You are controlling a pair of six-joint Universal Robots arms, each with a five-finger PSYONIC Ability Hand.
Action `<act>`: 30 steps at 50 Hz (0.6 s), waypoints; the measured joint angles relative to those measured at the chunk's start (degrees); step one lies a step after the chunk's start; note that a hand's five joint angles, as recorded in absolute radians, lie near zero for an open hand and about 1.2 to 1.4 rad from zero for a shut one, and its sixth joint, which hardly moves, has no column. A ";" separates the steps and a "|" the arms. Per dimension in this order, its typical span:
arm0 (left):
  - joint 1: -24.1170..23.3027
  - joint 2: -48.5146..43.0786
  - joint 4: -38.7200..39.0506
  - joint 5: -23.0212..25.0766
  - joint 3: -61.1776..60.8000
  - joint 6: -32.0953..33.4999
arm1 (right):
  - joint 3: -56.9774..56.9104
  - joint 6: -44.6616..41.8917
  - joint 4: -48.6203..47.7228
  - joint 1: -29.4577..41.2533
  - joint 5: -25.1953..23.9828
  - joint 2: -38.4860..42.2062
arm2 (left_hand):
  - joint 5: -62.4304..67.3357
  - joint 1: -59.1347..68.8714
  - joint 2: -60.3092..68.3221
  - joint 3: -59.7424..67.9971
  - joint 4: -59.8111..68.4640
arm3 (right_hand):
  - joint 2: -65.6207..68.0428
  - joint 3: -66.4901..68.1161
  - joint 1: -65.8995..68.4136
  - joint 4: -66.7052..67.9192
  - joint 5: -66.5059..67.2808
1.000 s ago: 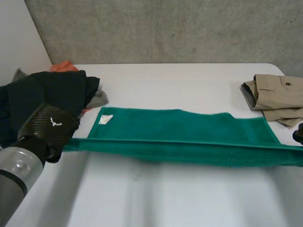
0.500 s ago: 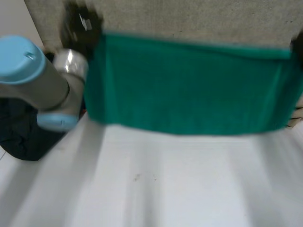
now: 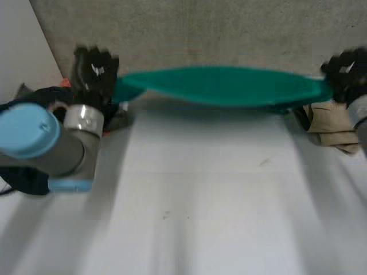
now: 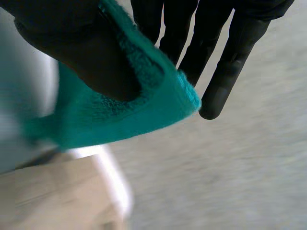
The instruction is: Fold the laundry.
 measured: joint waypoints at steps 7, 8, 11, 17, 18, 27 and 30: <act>-1.04 -1.75 -2.25 0.08 -10.39 0.41 | 4.85 -0.83 8.36 -0.15 -1.55 4.84 | 0.00 0.00 0.00 0.00 0.00 | 0.00 0.00 0.00 0.00 0.00; -1.20 -1.41 -3.10 0.07 -11.62 0.56 | 5.45 -1.02 9.80 -0.22 -1.62 4.93 | 0.00 0.00 0.00 0.00 0.00 | 0.00 0.00 0.00 0.00 0.00; -1.47 0.86 -7.64 0.02 -15.21 1.16 | 6.68 -1.55 13.06 -0.36 -1.71 4.44 | 0.00 0.00 0.00 0.00 0.00 | 0.00 0.00 0.00 0.00 0.00; -1.12 10.33 -30.12 -0.18 -22.11 2.84 | 12.25 -8.31 30.60 -2.62 -1.61 -4.15 | 0.00 0.00 0.00 0.00 0.00 | 0.00 0.00 0.00 0.00 0.00; -0.88 12.07 -35.51 -0.17 -22.81 3.02 | 13.46 -10.85 34.75 -3.79 -1.51 -6.20 | 0.00 0.00 0.00 0.00 0.00 | 0.00 0.00 0.00 0.00 0.00; 0.66 18.70 -60.04 0.32 -22.37 3.27 | 18.44 -25.51 51.99 -11.69 -0.84 -14.34 | 0.00 0.00 0.01 0.00 0.00 | 0.00 0.00 0.00 0.00 0.00; 0.81 17.89 -58.00 0.31 -20.10 3.19 | 18.19 -25.06 50.13 -12.25 -0.76 -14.48 | 0.00 0.00 0.00 0.00 0.01 | 0.00 0.00 0.00 0.00 0.00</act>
